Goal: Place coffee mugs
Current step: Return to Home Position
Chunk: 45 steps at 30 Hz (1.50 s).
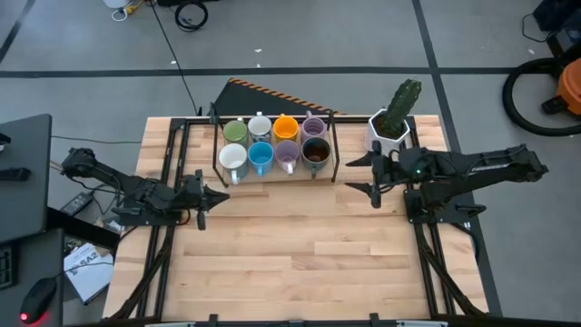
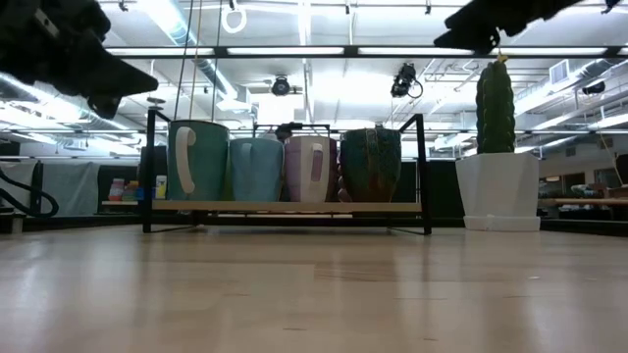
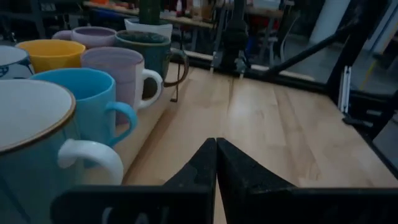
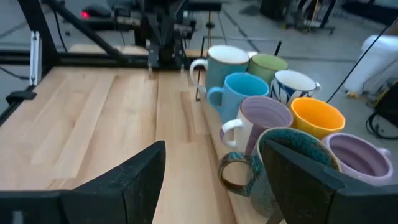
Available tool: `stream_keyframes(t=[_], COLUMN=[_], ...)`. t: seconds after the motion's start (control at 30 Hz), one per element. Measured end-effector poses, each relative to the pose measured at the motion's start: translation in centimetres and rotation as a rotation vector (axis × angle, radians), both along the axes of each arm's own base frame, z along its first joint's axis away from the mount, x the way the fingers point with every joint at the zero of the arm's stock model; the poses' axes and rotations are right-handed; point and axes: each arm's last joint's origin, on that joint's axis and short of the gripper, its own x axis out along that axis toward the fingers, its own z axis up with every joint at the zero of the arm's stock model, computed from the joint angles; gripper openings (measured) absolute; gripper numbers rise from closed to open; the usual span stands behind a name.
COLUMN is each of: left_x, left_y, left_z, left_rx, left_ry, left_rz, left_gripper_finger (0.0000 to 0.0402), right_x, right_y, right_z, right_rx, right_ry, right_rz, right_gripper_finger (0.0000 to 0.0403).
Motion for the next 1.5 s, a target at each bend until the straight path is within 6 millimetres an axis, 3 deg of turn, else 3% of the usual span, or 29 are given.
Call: stream_keyframes(t=[0.33, 0.5, 0.77, 1.0, 1.2, 1.5], left_x=[-0.1, 0.0, 0.0, 0.0, 0.0, 0.0], left_y=[0.1, 0.0, -0.1, -0.1, -0.1, -0.1], left_z=[-2.3, -1.8, -0.9, -0.9, -0.9, -0.9], left_rx=[0.041, 0.016, 0.174, 0.308, 0.307, 0.280], left_ry=[-0.008, -0.084, -0.132, -0.106, -0.106, -0.111], left_rz=[0.009, 0.011, -0.031, -0.040, -0.040, -0.038], left_gripper_finger=[0.0015, 0.0015, 0.0015, 0.0016, 0.0016, 0.0016], right_x=[-2.0, -2.3, -2.8, -3.7, -4.7, -5.0], right_y=[-0.7, -1.4, -2.4, -2.6, -2.6, -2.8], right_z=[-5.2, -6.6, -9.7, -10.5, -10.7, -13.7], right_rx=[-0.112, -0.094, 0.096, 0.162, 0.206, 0.495], right_ry=[-0.144, -0.213, -0.204, -0.239, -0.337, -0.359], right_rz=[-0.011, -0.056, -0.156, -0.183, -0.257, -0.383], right_gripper_finger=[0.0270, 0.0267, 0.0259, 0.0253, 0.0249, 0.0250])
